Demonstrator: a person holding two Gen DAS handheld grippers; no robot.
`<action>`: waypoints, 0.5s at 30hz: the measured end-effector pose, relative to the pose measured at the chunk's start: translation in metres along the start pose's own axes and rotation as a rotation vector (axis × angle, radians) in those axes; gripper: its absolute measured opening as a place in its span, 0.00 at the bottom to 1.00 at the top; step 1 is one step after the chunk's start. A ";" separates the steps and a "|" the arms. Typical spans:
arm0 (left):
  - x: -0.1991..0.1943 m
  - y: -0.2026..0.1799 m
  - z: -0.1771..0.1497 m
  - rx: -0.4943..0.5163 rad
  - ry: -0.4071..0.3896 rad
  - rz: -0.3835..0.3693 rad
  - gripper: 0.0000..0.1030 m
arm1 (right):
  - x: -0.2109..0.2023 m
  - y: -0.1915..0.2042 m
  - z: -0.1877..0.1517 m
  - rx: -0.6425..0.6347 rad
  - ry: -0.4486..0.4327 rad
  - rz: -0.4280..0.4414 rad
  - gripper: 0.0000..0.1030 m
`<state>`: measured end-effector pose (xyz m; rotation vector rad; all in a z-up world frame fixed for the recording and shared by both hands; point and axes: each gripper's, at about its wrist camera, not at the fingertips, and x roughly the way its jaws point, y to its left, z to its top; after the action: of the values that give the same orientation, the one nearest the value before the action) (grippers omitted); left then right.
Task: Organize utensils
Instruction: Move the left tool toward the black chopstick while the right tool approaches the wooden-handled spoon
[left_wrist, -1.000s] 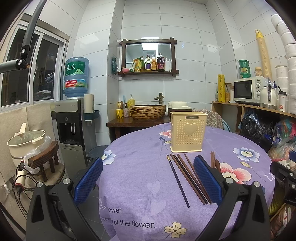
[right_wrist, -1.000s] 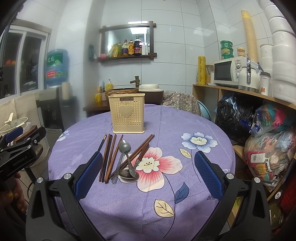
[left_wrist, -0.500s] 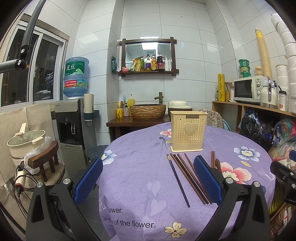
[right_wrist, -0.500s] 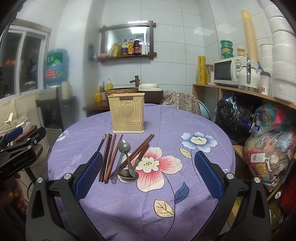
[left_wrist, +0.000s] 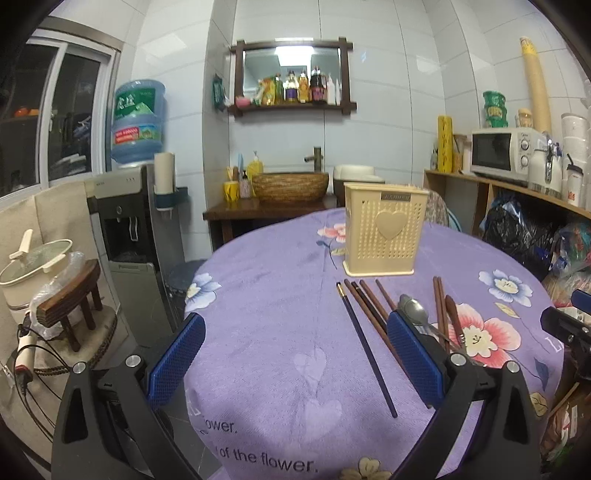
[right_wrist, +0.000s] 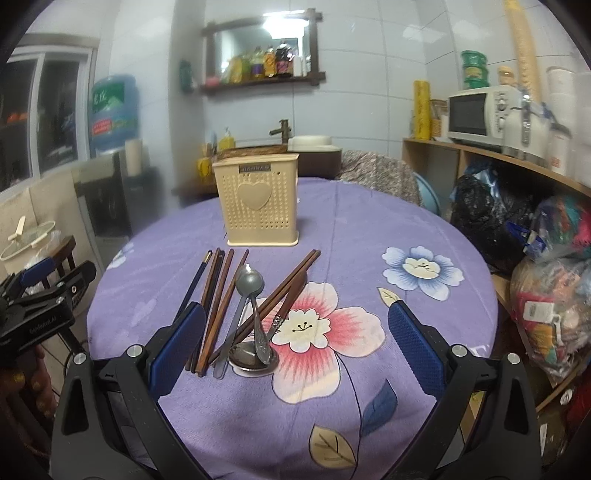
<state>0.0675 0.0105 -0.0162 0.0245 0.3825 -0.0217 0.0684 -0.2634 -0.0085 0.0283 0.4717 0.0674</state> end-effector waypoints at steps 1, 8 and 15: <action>0.009 0.001 0.002 0.000 0.027 -0.008 0.95 | 0.009 0.001 0.002 -0.009 0.020 0.012 0.95; 0.071 0.014 0.010 -0.027 0.244 -0.058 0.95 | 0.069 -0.002 0.015 -0.037 0.161 0.086 0.95; 0.106 0.007 0.018 0.012 0.354 -0.092 0.93 | 0.128 0.003 0.033 -0.068 0.294 0.219 0.95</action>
<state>0.1725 0.0152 -0.0392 0.0226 0.7377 -0.1111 0.1969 -0.2515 -0.0365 0.0033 0.7583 0.3054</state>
